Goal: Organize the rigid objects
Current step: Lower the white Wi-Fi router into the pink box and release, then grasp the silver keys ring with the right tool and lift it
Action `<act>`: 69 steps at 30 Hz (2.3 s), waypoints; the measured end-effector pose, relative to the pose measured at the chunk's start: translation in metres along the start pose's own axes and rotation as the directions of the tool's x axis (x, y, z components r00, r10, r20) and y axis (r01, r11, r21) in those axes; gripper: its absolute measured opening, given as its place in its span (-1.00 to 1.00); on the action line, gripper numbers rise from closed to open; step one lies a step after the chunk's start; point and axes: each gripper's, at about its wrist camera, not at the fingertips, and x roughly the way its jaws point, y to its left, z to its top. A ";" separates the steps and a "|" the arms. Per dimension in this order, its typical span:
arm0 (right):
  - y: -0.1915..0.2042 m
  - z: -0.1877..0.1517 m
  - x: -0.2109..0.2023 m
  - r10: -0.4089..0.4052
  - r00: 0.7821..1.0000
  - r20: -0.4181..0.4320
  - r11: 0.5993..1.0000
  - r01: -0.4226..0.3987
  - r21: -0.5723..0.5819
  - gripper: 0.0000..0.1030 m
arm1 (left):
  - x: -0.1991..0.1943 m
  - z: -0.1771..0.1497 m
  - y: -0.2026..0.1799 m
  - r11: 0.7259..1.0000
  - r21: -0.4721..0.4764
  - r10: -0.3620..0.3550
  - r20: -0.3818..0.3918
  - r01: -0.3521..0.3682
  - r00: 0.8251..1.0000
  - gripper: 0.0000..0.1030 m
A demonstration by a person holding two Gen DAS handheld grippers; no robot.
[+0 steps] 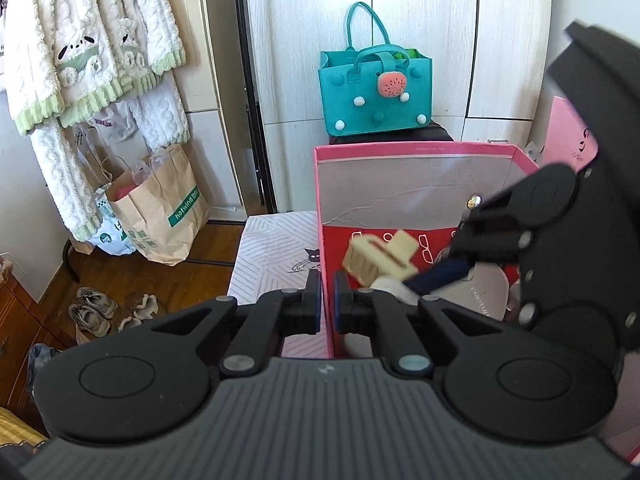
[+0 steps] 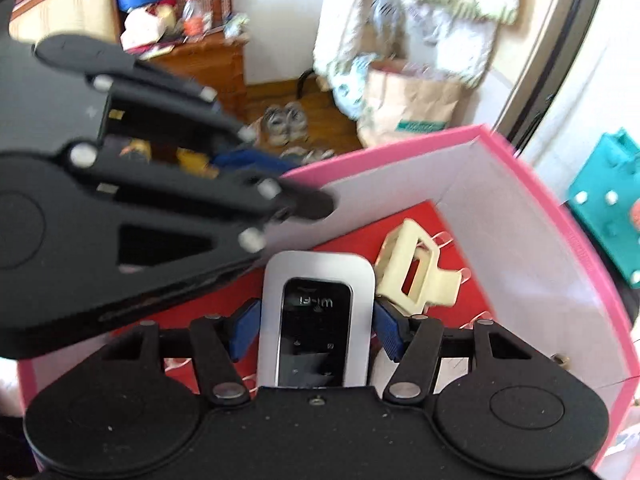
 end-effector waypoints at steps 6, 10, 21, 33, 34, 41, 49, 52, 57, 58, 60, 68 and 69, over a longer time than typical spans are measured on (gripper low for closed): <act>-0.009 -0.016 -0.037 -0.019 0.995 0.094 0.999 0.015 0.049 0.44 | 0.000 0.000 0.001 1.000 -0.001 -0.002 -0.006 0.002 1.000 -0.89; -0.016 -0.044 -0.072 -0.054 0.981 0.186 0.992 0.031 0.124 0.44 | 0.001 0.001 0.001 1.000 0.001 -0.002 -0.006 0.002 1.000 -0.89; -0.009 -0.130 -0.163 -0.269 0.864 0.426 0.940 0.139 0.313 0.84 | 0.002 0.002 -0.002 1.000 0.014 0.011 -0.020 -0.010 1.000 -0.89; -0.009 -0.224 -0.162 -0.481 0.812 0.332 0.790 0.237 0.566 0.95 | 0.003 0.006 -0.008 0.998 0.051 0.037 -0.068 -0.034 0.997 -0.91; -0.012 -0.230 -0.156 -0.457 0.834 0.311 0.782 0.209 0.588 0.95 | 0.003 0.006 -0.009 0.997 0.069 0.037 -0.088 -0.031 0.995 -0.90; -0.019 -0.254 -0.121 -0.329 0.916 0.231 0.749 0.104 0.654 0.89 | -0.017 -0.012 -0.016 0.988 0.151 0.049 -0.136 -0.028 0.989 -0.89; 0.010 -0.255 -0.092 -0.345 0.923 0.171 0.791 0.187 0.582 0.72 | -0.023 -0.026 -0.020 0.993 0.092 0.084 -0.074 -0.077 0.994 -0.91; 0.014 -0.253 -0.089 -0.362 0.917 0.167 0.791 0.208 0.575 0.71 | -0.022 -0.027 -0.020 0.993 0.083 0.091 -0.063 -0.086 0.994 -0.91; 0.015 -0.249 -0.084 -0.409 0.899 0.154 0.778 0.255 0.575 0.70 | -0.021 -0.025 -0.018 0.995 0.070 0.079 -0.065 -0.075 0.995 -0.91; 0.013 -0.249 -0.083 -0.412 0.898 0.153 0.769 0.253 0.587 0.70 | -0.021 -0.024 -0.018 0.995 0.069 0.079 -0.062 -0.075 0.995 -0.91; 0.011 -0.250 -0.081 -0.408 0.900 0.157 0.753 0.234 0.615 0.70 | -0.021 -0.022 -0.019 0.994 0.071 0.090 -0.048 -0.087 0.995 -0.91; 0.013 -0.253 -0.080 -0.446 0.885 0.129 0.701 0.257 0.665 0.71 | -0.019 -0.024 -0.016 0.996 0.034 0.083 -0.017 -0.082 0.996 -0.90; 0.014 -0.253 -0.080 -0.451 0.884 0.124 0.695 0.261 0.670 0.71 | -0.019 -0.025 -0.015 0.996 0.034 0.078 -0.014 -0.078 0.997 -0.90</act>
